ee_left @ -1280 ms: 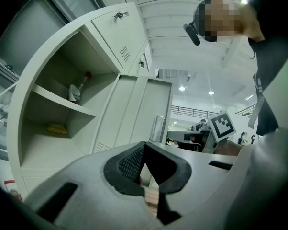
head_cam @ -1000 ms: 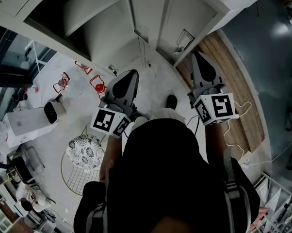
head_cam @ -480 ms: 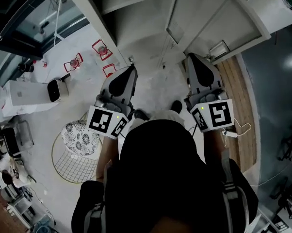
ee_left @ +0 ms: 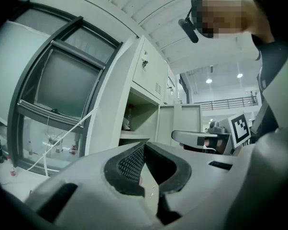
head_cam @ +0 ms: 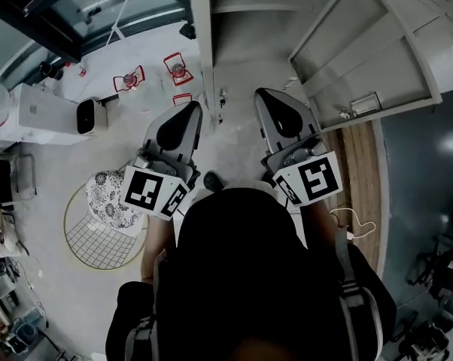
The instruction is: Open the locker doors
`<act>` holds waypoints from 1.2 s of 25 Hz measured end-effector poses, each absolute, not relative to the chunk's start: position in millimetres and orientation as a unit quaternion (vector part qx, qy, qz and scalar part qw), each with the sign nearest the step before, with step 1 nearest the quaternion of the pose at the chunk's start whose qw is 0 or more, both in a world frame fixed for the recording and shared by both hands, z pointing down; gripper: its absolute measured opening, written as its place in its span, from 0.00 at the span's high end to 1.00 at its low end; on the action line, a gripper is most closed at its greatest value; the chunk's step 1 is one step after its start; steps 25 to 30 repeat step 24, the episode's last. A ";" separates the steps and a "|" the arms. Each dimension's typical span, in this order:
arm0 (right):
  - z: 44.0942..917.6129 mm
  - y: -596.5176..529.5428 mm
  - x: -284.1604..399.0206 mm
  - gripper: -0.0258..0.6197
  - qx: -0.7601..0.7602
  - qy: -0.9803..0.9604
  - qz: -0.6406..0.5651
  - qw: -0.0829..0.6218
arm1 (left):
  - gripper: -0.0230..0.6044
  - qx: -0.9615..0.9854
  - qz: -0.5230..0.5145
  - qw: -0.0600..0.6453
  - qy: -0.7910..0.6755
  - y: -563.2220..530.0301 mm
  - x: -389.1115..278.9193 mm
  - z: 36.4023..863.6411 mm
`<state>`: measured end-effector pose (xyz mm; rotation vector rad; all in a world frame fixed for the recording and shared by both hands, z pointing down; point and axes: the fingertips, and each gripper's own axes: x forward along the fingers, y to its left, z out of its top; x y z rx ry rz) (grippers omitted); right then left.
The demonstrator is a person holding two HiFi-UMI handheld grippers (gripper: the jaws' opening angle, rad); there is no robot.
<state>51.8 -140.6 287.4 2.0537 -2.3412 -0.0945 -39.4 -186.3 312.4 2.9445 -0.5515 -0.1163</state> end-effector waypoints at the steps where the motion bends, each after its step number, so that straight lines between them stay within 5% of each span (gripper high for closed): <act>1: 289.5 -144.1 48.0 0.96 0.653 -0.756 -0.029 0.016 | 0.94 0.979 -0.040 0.072 -0.189 -188.4 -42.4 313.2; 30: 310.2 -157.9 36.5 0.96 0.644 -0.764 0.009 0.023 | 0.94 0.979 -0.042 0.076 -0.186 -197.3 -50.9 319.7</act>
